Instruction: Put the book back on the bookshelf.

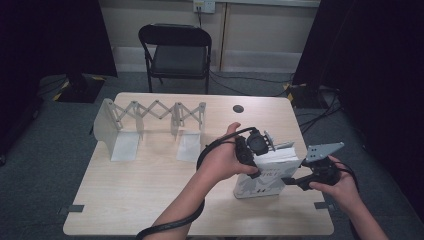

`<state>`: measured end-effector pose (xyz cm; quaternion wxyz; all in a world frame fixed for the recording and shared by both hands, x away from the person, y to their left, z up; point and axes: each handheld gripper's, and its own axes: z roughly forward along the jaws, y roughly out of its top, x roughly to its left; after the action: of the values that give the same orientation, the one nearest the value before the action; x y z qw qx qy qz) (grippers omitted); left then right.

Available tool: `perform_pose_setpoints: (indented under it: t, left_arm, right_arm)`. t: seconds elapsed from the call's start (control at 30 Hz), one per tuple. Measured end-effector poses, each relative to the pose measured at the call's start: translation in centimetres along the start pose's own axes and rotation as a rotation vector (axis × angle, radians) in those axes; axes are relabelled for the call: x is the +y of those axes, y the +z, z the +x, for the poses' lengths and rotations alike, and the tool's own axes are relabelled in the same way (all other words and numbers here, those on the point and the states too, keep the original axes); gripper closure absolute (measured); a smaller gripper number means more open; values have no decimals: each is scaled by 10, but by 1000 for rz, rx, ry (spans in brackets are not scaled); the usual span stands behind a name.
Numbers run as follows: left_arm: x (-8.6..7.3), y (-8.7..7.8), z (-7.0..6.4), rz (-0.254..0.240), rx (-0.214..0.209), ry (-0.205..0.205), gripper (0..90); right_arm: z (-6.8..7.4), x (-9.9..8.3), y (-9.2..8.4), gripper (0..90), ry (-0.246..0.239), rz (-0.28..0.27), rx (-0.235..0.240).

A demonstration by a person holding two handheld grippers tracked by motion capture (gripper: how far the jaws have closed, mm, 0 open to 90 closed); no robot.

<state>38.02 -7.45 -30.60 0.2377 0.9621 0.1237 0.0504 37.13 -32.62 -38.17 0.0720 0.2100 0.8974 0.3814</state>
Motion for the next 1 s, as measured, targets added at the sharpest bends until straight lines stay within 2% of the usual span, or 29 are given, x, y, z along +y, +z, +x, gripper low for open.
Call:
perform_pose_setpoints:
  t: [0.13, 0.2, 0.33, 0.43, 0.5, 0.6, 0.63, 0.77, 1.0]
  left_arm:
    - [6, 7, 0, -3, -8, 3, 429]
    - [8, 9, 0, 5, -16, -20, 442]
    - [9, 7, -3, 14, -30, -19, 489]
    - [9, 7, -5, 18, -24, -25, 514]
    - [7, 6, -5, 12, -19, -30, 519]
    - [5, 4, -5, 20, -11, -63, 524]
    - [3, 3, -4, 20, -12, -58, 525]
    - [-5, -1, -1, 25, -14, -84, 526]
    - [-23, -12, 3, 56, 0, -104, 527]
  right_arm:
    - [1, 0, 1, 387, -5, -1, -11]
    - [1, 0, 1, 387, -6, -4, -13]
    - [1, -1, 1, 395, -9, -9, -12]
    - [1, -2, 2, 395, 2, -19, -7]
    - [1, -2, 3, 364, 2, -19, -18]
    - [1, -5, 5, 332, 8, -19, -30]
    - [0, -7, 5, 325, 15, -20, -36]
    - [-3, -13, 5, 292, 38, -25, -43]
    - [-3, -20, 15, 244, 49, -20, -60]
